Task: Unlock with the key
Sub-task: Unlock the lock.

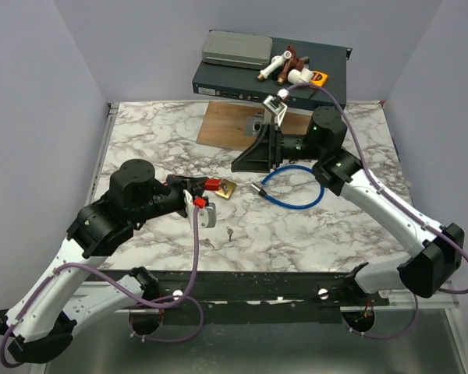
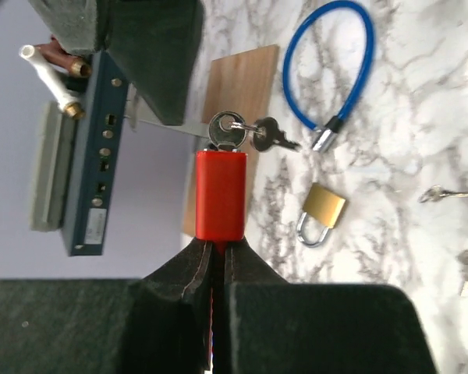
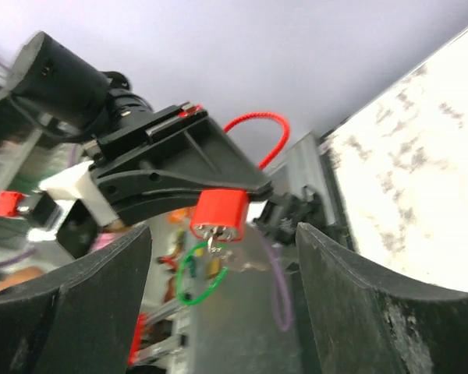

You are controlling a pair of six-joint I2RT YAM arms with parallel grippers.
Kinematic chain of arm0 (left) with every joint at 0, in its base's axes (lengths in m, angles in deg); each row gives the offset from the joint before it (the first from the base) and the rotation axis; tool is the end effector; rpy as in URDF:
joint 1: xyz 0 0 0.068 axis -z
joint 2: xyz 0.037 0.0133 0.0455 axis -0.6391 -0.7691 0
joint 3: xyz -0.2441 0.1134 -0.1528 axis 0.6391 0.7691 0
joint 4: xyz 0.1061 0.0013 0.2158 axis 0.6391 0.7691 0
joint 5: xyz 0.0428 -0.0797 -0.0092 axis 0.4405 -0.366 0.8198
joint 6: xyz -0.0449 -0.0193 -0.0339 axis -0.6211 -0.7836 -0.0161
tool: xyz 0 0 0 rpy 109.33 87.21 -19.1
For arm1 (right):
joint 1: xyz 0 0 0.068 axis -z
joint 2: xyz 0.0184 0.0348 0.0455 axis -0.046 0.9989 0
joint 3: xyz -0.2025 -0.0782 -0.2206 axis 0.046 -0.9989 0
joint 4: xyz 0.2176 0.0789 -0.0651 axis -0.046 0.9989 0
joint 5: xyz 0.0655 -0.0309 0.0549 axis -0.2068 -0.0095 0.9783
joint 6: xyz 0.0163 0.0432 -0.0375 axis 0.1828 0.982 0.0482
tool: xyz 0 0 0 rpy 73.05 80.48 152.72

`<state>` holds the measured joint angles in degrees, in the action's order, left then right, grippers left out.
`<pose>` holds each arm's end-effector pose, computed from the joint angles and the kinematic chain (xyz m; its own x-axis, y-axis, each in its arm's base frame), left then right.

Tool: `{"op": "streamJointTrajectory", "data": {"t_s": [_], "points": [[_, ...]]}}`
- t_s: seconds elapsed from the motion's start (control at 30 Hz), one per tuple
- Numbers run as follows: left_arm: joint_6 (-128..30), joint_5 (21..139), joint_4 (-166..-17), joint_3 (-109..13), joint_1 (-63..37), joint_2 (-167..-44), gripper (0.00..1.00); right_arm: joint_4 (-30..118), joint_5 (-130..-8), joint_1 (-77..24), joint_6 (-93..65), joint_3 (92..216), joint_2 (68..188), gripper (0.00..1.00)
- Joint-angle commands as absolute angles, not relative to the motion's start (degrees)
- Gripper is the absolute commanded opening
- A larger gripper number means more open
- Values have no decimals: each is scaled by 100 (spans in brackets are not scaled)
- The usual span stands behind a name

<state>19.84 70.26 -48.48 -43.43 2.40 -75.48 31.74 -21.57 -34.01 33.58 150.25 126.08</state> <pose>0.0644 -0.0766 0.4305 0.5945 0.5418 -0.5941 0.6598 0.0937 0.7456 0.2113 0.2017 0.4484 -0.7747 0.0049 -0.6323 -0.6316 -0.0525 0.7735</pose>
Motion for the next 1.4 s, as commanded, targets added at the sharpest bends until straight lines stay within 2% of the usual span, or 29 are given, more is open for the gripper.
{"op": "streamJointTrajectory", "data": {"t_s": [0.0, 0.23, 0.33, 0.57, 0.77, 0.87, 1.13, 1.37], "points": [[919, 6186, -3469, -5334, 202, -8096, 0, 4933, -2844, -3378, 1219, 15636, 12177, 78], [-205, 4651, -1472, -6696, 53, -9445, 0, 5067, -2950, -3384, -353, 15445, 11647, 80], [-366, 4108, -1202, -6848, -28, -9665, 0, 4792, -2590, -3381, -471, 15325, 11495, 80], [-802, 3539, -1123, -7042, -318, -9945, 0, 5373, -2222, -3613, -1094, 15413, 11446, 78], [-795, 3461, -977, -7141, -444, -10155, 0, 5902, -2792, -4105, -1665, 15441, 11551, 79], [-768, 3520, -910, -7191, -439, -10248, 0, 5723, -3282, -4298, -1786, 15333, 11552, 79], [-649, 3790, -753, -7202, -483, -10253, 0, 6008, -3061, -4544, -1880, 15635, 11972, 79], [-655, 3795, -800, -7264, -483, -10258, 0, 6248, -3465, -4978, -2020, 15703, 12170, 76]]}}
